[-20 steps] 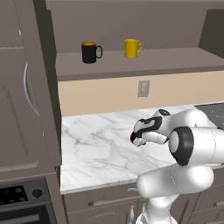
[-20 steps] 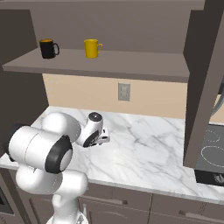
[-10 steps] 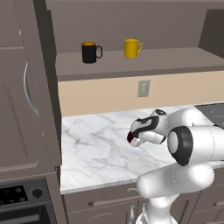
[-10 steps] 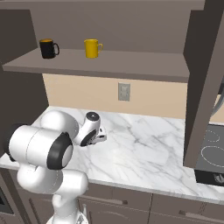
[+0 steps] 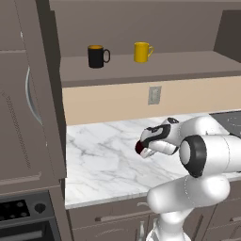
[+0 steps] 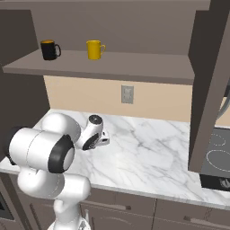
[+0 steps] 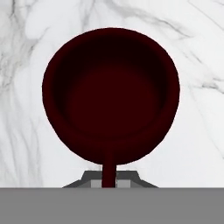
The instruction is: Pick the mug on the counter and place it in the cabinet with the handle facing the right, like the mugs already inside.
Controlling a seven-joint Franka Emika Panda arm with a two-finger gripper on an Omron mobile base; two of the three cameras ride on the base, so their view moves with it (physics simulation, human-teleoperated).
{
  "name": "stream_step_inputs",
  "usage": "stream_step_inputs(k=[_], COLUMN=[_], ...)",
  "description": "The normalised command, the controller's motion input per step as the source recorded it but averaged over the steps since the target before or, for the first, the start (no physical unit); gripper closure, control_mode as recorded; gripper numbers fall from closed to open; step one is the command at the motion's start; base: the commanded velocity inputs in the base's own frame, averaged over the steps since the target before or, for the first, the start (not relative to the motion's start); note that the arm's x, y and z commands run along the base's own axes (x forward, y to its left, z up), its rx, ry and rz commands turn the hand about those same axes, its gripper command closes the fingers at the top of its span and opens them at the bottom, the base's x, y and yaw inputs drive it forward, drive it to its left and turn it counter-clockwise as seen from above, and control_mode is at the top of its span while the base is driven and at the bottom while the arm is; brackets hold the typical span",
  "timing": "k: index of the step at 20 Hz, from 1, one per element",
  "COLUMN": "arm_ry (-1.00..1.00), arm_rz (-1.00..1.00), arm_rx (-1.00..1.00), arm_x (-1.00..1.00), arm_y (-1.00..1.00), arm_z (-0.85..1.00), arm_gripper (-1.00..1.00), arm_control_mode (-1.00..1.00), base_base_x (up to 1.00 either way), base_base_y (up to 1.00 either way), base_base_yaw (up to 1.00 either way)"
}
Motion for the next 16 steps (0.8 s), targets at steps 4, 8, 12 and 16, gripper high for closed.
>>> stream_step_inputs(k=[4, 8, 12, 16], arm_ry=[-0.04, -0.11, -0.13, -0.09], arm_rz=[0.0, 0.0, 0.0, 0.0], arm_rx=[0.0, 0.0, 0.0, 0.0], arm_x=[0.0, -0.14, -0.25, -0.18], arm_y=[0.0, 0.0, 0.0, 0.0], arm_z=[0.03, 0.33, 0.46, 0.57], arm_gripper=[1.0, 1.0, 1.0, 1.0], arm_control_mode=[-1.0, -1.0, -1.0, -1.0], base_base_x=[0.0, 0.0, 0.0, 0.0], base_base_y=[0.0, 0.0, 0.0, 0.0], base_base_yaw=[0.0, 0.0, 0.0, 0.0])
